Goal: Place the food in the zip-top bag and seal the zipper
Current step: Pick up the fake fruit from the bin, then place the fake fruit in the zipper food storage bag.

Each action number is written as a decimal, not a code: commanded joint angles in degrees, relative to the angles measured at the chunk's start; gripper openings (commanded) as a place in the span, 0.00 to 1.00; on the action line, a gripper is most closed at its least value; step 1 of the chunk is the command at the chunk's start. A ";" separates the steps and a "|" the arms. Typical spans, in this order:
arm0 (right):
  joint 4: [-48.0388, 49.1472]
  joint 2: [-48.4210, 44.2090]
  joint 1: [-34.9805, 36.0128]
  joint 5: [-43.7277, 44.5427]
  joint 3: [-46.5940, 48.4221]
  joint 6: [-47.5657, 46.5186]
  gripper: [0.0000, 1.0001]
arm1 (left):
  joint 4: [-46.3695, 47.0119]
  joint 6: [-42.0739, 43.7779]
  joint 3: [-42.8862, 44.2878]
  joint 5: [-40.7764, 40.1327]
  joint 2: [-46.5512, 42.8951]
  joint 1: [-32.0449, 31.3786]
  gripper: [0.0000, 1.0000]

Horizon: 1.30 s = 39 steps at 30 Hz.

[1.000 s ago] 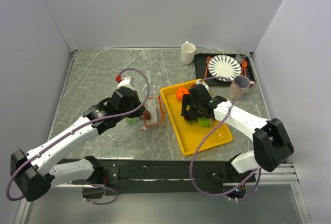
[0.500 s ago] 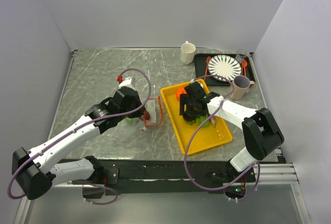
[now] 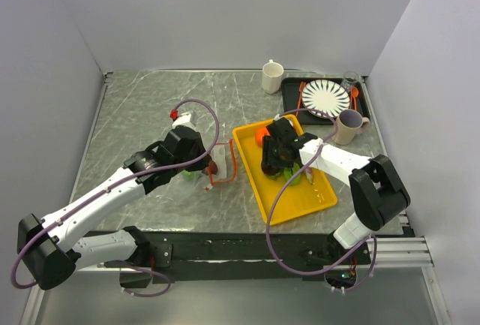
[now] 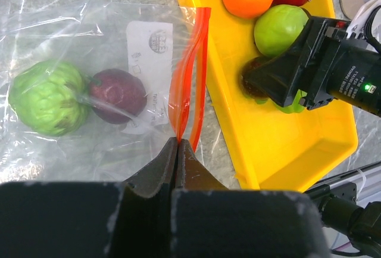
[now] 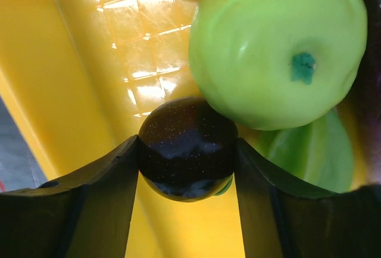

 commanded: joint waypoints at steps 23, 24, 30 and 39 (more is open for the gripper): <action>16.89 -14.65 11.86 -14.40 0.52 14.49 0.19 | 2.38 1.28 1.70 2.30 0.59 -0.02 0.01; 17.85 -13.32 12.22 -14.75 1.22 14.58 0.21 | 2.12 1.20 2.14 2.30 0.50 -0.11 0.01; 19.79 -4.79 12.49 -15.45 6.30 12.91 0.52 | 2.12 0.76 2.50 2.65 -1.61 -0.11 0.01; 13.74 -10.66 12.22 -6.68 7.56 9.83 1.00 | 0.01 0.67 3.90 0.02 -3.81 -0.11 0.01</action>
